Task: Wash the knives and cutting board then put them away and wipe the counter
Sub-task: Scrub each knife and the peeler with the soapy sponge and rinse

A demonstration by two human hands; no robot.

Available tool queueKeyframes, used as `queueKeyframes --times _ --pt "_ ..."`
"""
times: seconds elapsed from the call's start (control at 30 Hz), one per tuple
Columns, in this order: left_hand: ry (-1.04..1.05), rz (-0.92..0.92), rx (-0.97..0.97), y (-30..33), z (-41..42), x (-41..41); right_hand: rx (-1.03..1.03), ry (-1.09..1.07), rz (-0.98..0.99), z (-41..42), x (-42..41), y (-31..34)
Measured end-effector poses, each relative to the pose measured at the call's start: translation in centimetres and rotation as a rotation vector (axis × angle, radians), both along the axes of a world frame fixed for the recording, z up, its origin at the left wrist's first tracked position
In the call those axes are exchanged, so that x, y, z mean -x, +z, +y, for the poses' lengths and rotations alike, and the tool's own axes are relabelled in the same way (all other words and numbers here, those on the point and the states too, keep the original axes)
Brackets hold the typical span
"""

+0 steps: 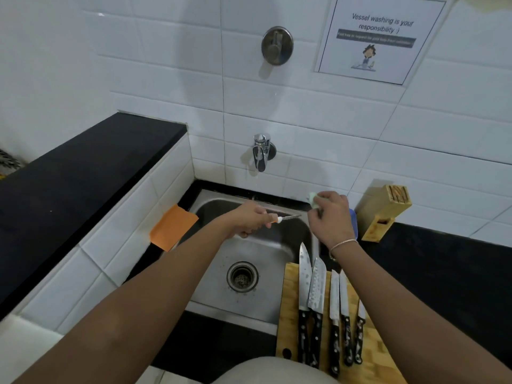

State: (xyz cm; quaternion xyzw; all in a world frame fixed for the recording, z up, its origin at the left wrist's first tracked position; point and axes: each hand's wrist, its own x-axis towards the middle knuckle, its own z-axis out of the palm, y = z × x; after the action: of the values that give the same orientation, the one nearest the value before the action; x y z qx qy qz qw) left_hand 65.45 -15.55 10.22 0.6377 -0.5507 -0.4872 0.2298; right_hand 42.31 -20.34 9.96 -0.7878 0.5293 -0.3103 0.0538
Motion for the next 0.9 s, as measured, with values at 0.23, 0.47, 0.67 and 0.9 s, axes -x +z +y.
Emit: queueKeyframes --times 0.23,0.47,0.67,0.9 --pt "-0.103 0.204 0.020 -0.2 -0.1 2.7 0.054 0.475 0.123 1.9 0.2 -0.1" --pt "0.004 0.223 0.083 1.3 1.3 4.9 0.054 0.356 0.063 1.5 1.5 0.0" --pt "0.197 0.318 0.136 1.7 2.8 5.3 0.225 0.507 0.013 1.1 0.9 0.2" --pt "0.330 0.319 0.187 2.1 3.4 7.0 0.310 0.541 -0.091 3.3 -1.7 0.3"
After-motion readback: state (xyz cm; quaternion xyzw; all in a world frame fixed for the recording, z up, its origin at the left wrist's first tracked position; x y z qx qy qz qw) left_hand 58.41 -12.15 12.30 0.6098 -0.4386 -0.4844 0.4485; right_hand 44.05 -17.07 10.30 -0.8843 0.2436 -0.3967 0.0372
